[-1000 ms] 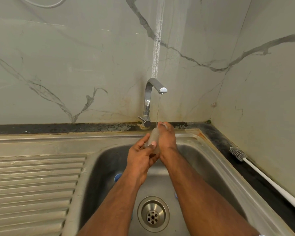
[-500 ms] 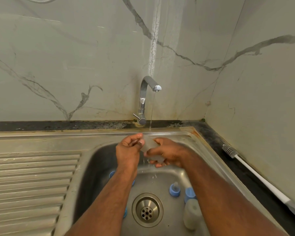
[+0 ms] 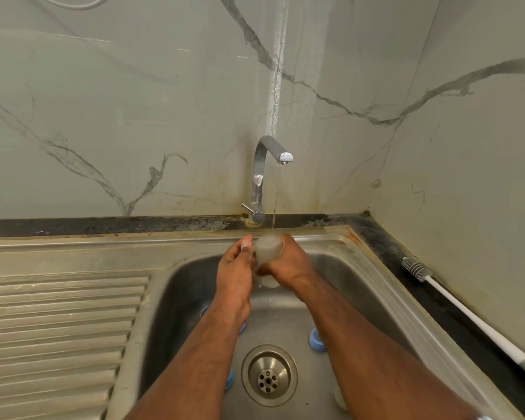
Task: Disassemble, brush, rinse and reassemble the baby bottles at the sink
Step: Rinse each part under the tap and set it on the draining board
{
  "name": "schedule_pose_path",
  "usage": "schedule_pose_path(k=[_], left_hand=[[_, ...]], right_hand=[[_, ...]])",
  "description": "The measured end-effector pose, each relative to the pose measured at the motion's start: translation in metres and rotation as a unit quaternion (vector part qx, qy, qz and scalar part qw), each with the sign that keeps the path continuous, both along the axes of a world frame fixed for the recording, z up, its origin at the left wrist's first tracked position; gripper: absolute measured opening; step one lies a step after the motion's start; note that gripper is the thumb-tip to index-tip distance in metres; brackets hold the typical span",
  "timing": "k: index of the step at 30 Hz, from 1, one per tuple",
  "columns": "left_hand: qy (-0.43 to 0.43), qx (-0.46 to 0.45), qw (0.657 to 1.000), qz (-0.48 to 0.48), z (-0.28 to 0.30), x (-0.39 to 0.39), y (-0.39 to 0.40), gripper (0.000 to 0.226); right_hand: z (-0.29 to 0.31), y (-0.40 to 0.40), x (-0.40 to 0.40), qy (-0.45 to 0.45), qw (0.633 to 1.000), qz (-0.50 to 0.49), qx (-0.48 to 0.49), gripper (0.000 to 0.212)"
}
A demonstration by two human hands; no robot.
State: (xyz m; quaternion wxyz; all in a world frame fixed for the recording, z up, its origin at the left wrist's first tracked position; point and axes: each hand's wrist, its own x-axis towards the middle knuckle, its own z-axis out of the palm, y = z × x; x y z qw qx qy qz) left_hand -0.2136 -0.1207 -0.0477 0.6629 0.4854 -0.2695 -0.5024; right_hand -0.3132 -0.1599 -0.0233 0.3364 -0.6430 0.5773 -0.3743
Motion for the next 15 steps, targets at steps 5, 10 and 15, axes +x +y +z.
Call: schedule_pose_path(k=[5, 10, 15], left_hand=[[-0.003, 0.007, 1.000, -0.013, 0.0007, 0.0009, -0.0002, 0.017], [-0.015, 0.009, 1.000, -0.014, 0.0030, 0.0003, 0.0017, 0.020], [0.015, 0.011, 0.999, -0.040, 0.0046, -0.0001, 0.0040, 0.025]], right_hand=[[0.0046, 0.0003, -0.0043, -0.017, 0.998, -0.015, -0.052, 0.070], [0.0046, 0.0006, -0.0028, -0.021, 0.998, -0.012, -0.065, 0.077], [0.0044, 0.0010, -0.0015, 0.017, 0.999, 0.019, -0.037, 0.076]])
